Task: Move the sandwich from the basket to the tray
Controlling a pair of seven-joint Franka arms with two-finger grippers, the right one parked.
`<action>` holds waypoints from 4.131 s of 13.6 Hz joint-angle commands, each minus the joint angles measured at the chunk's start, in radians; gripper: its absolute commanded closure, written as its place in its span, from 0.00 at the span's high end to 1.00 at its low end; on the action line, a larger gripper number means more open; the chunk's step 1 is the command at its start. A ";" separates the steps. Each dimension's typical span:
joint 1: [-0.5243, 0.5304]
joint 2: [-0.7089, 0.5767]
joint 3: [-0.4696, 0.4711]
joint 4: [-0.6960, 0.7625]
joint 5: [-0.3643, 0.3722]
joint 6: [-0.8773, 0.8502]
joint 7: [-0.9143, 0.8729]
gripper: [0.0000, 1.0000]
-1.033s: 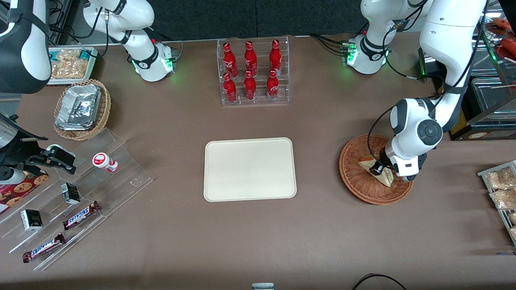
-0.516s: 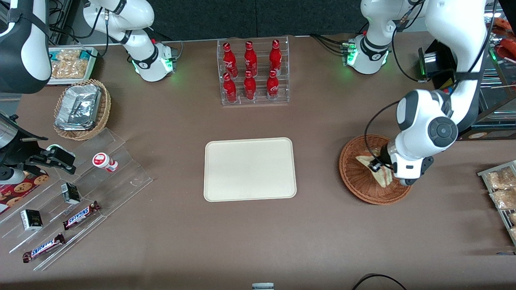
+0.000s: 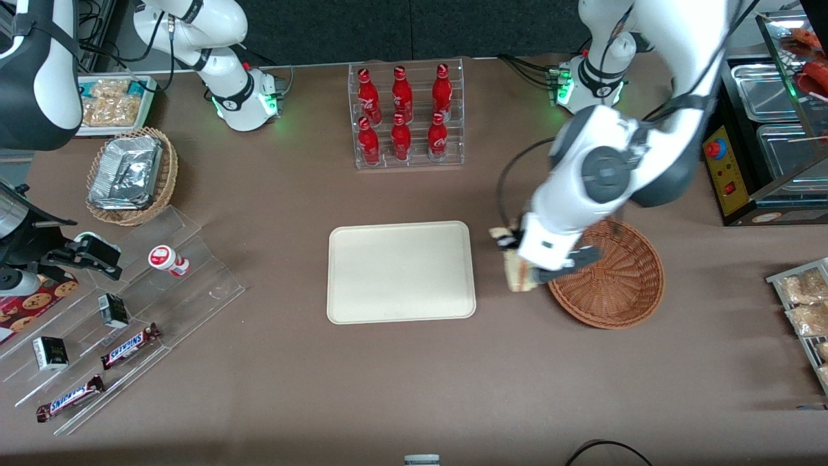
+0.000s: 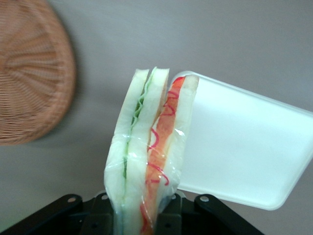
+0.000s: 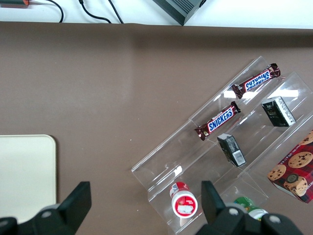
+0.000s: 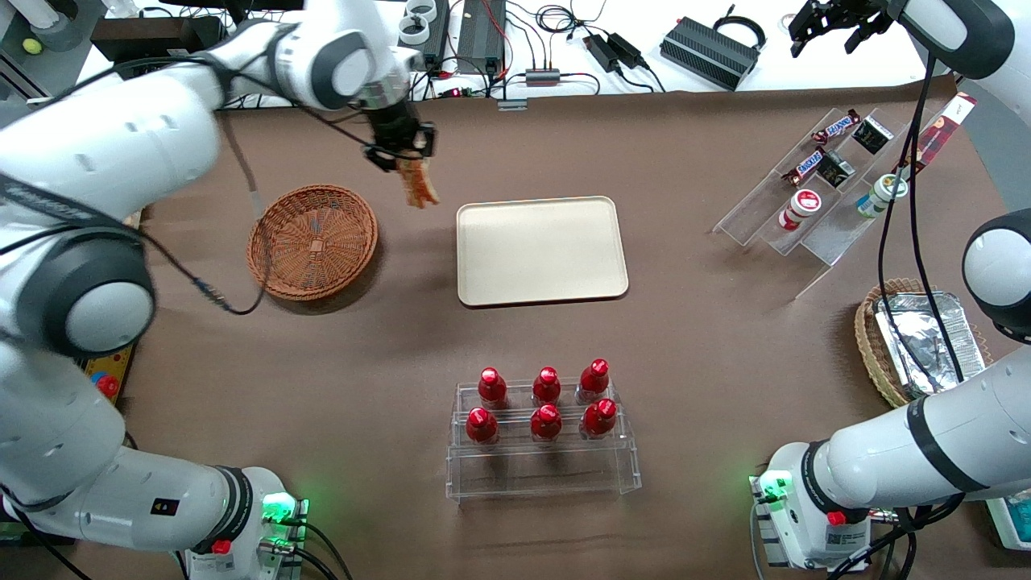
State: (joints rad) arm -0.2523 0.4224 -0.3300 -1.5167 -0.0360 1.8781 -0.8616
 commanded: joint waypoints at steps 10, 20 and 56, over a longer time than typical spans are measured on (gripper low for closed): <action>-0.312 0.462 0.029 0.452 0.137 0.111 -0.068 0.13; -0.473 0.625 0.187 0.526 0.154 0.176 -0.172 0.26; 0.219 -0.513 0.213 -0.119 0.001 -0.407 0.733 1.00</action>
State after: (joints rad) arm -0.0304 -0.0970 -0.1197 -1.6868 -0.0488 1.5045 -0.1448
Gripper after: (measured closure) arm 0.000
